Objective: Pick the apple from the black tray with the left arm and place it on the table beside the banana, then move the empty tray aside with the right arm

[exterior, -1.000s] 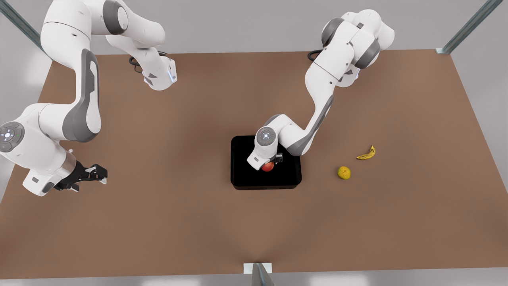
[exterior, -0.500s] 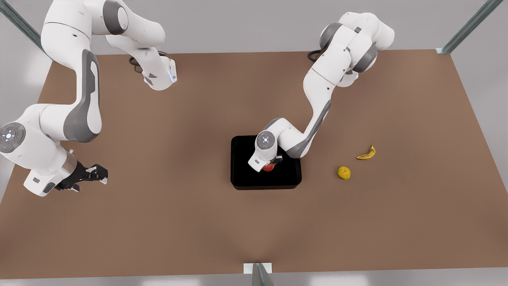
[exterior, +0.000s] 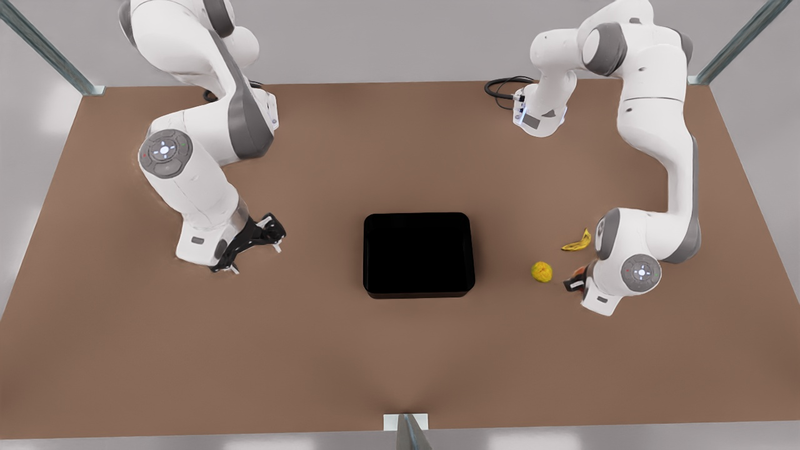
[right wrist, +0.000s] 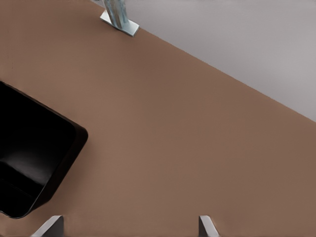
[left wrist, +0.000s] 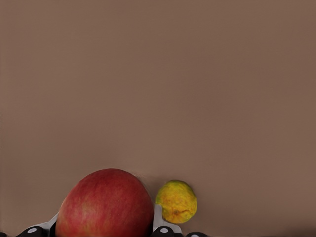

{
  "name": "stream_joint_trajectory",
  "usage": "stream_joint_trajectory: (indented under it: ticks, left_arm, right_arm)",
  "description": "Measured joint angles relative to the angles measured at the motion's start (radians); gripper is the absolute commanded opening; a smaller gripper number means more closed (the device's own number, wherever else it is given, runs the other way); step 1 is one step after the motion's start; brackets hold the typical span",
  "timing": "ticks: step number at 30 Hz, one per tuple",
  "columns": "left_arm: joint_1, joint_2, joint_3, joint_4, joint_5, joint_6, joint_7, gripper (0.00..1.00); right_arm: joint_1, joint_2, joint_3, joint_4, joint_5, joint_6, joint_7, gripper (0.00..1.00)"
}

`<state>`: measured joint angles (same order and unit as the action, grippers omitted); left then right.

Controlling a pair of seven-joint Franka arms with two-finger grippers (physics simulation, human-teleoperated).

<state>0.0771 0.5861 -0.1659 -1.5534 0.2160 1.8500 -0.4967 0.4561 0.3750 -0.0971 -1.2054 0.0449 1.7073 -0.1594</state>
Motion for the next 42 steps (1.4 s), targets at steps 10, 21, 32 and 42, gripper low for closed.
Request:
stream_joint_trajectory:
  ticks: [10, 21, 32, 42]
  left_arm:
    - [0.061, 0.036, 0.012, -0.11, 0.017, 0.215, 0.27, 1.0]
    - [0.063, -0.345, 0.018, 0.016, -0.228, 0.025, 0.421, 1.0]
    - [0.084, -0.327, 0.022, 0.056, -0.239, -0.013, 0.572, 1.0]
    - [0.082, -0.324, 0.022, 0.057, -0.223, -0.013, 0.652, 1.0]
  right_arm:
    - [0.08, 0.001, 0.015, -0.175, 0.113, 0.071, 0.324, 1.0]
    - [0.073, -0.037, 0.184, -0.465, 0.105, 0.386, 0.681, 1.0]
    - [0.057, 0.072, 0.236, -0.521, 0.091, 0.641, 0.866, 1.0]
    - [0.049, 0.172, 0.237, -0.522, 0.066, 0.732, 0.832, 1.0]
